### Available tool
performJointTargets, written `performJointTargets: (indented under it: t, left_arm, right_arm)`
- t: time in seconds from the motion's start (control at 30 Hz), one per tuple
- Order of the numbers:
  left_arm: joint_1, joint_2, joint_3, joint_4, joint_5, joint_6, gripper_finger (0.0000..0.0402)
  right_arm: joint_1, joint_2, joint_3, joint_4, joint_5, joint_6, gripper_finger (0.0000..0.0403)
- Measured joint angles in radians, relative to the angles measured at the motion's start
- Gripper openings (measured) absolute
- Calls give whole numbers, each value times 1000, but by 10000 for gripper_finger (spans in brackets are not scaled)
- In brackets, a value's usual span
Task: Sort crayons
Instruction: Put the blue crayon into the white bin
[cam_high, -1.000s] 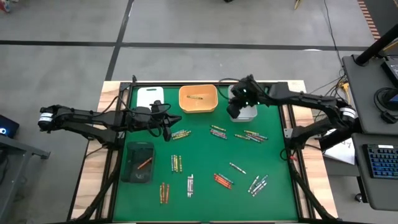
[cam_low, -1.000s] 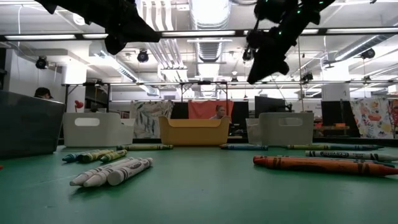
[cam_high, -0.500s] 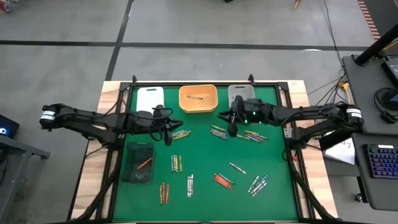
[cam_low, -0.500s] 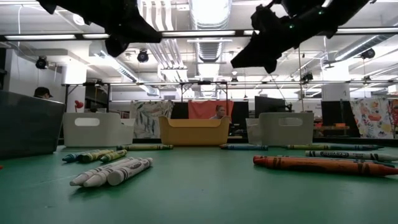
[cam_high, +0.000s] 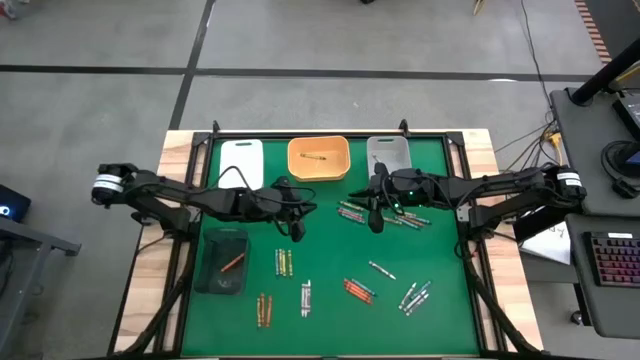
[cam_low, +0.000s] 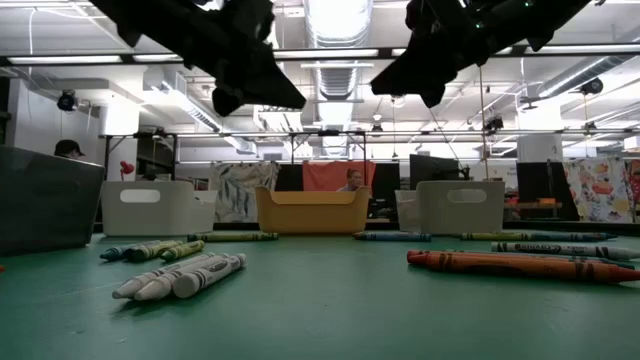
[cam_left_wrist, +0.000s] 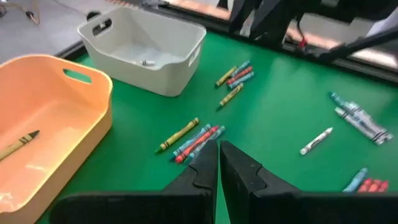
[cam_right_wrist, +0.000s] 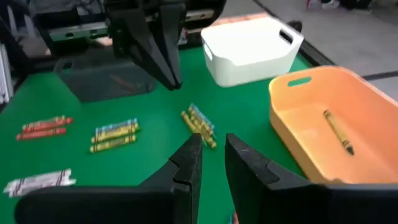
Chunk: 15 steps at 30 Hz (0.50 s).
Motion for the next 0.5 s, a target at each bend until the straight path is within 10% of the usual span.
performJointTargets:
  t: [0.5]
  left_arm:
    - [-7, 188, 152, -387, 176, 112, 0]
  right_arm:
    - [4, -3, 0, -150, 0, 119, 59]
